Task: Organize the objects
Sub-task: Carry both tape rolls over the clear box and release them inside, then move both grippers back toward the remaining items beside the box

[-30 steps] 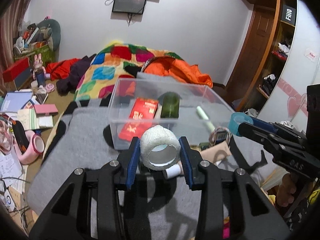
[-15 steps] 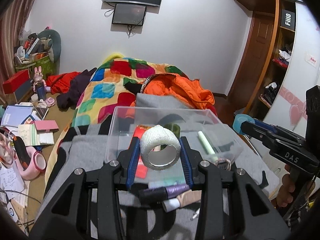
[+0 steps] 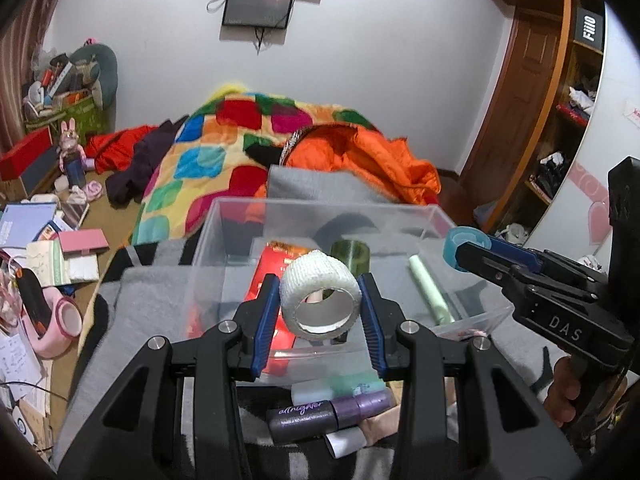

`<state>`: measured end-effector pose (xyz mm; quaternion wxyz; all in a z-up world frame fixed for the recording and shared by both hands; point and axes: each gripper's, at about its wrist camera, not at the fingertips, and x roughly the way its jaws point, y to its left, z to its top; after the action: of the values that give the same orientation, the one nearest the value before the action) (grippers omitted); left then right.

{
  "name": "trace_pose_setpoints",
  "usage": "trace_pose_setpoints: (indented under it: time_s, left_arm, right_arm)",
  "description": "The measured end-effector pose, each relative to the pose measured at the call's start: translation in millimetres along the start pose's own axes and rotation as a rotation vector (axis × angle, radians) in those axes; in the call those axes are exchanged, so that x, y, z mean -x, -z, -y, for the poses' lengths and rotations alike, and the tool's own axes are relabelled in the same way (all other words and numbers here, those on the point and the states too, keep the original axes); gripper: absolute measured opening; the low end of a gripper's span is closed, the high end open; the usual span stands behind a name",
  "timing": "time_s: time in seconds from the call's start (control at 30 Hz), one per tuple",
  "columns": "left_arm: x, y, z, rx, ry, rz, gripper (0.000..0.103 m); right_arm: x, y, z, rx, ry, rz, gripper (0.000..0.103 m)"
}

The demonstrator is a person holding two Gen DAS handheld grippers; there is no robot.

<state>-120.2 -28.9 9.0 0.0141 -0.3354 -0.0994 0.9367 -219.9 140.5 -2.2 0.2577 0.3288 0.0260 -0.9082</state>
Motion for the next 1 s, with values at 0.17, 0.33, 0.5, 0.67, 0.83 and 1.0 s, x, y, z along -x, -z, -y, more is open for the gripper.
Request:
trace_pose_setpoints:
  time_s: [0.17, 0.33, 0.5, 0.67, 0.83, 1.0]
  left_arm:
    - [-22.0, -2.9, -9.1, 0.035, 0.026, -0.047, 0.039]
    - [-36.2, -4.8, -11.5, 0.053, 0.059, -0.086, 0.039]
    - [-37.1, -1.6, -5.2, 0.024, 0.038, -0.083, 0.039]
    - [-34.8, 0.3, -2.1, 0.013, 0.042, -0.085, 0.04]
    - [-23.2, 1.5, -0.3, 0.013, 0.053, -0.069, 0.05]
    - [-5.3, 2.6, 3.5, 0.008, 0.052, -0.03, 0.069]
  right_arm:
    - [-17.9, 6.9, -0.7, 0.0, 0.002, -0.051, 0.037]
    - [-26.0, 11.6, -6.6, 0.024, 0.011, -0.078, 0.037]
    - [-32.9, 13.1, -11.4, 0.04, 0.014, -0.098, 0.037]
    - [-32.0, 14.8, -11.8, 0.037, 0.009, -0.096, 0.037]
    - [-24.2, 15.4, -13.9, 0.047, 0.016, -0.083, 0.038]
    - [-11.3, 16.3, -14.7, 0.036, 0.002, -0.058, 0.045]
